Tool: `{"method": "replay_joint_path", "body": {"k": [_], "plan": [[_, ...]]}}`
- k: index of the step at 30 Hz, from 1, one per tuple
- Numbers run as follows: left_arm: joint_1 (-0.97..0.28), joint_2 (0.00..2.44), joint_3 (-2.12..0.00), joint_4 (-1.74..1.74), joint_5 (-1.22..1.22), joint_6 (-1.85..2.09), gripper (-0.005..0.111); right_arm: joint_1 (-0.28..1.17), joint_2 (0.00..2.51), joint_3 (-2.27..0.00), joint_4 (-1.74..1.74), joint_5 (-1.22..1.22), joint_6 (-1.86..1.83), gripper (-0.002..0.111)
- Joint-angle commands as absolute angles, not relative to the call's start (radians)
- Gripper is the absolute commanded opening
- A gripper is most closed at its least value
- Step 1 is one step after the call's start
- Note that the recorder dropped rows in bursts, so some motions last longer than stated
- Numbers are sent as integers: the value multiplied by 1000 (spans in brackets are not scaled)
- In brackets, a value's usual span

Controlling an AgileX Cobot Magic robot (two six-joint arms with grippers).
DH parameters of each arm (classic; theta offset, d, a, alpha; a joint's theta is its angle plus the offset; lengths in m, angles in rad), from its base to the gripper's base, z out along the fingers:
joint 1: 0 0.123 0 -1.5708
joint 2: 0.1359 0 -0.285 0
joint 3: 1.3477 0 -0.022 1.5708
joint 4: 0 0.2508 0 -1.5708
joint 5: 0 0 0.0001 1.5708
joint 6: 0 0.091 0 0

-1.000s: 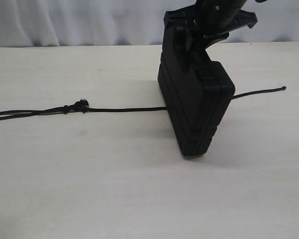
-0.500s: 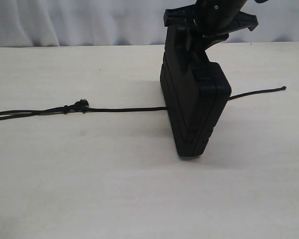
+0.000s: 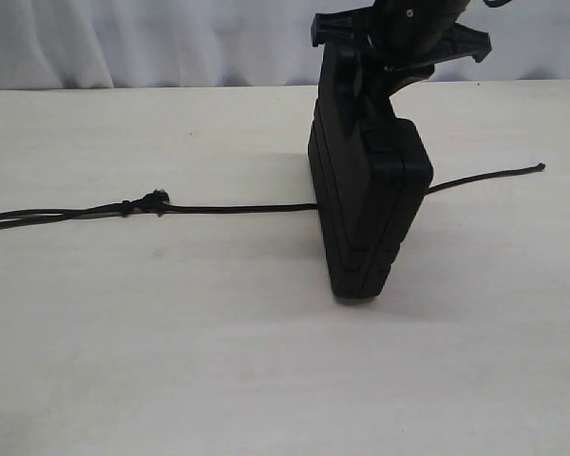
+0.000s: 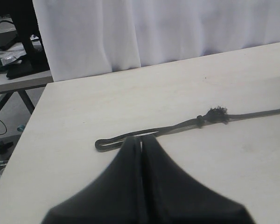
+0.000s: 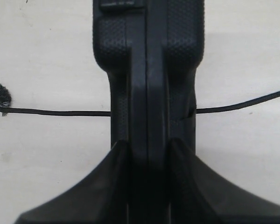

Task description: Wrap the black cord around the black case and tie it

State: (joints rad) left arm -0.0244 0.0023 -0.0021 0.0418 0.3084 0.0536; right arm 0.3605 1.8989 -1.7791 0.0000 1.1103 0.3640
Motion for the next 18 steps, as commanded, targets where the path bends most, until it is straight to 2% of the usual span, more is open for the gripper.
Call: {"method": "replay_joint_path", "body": {"k": [1, 8, 18], "plan": [[-23, 0, 0, 40, 304, 53, 0, 362, 1890, -1779, 11, 1051, 372, 4], [-23, 0, 0, 94, 277, 61, 0, 362, 1890, -1779, 11, 1055, 360, 4], [-23, 0, 0, 41, -239, 45, 0, 362, 1890, -1779, 7, 1075, 333, 4]]}}
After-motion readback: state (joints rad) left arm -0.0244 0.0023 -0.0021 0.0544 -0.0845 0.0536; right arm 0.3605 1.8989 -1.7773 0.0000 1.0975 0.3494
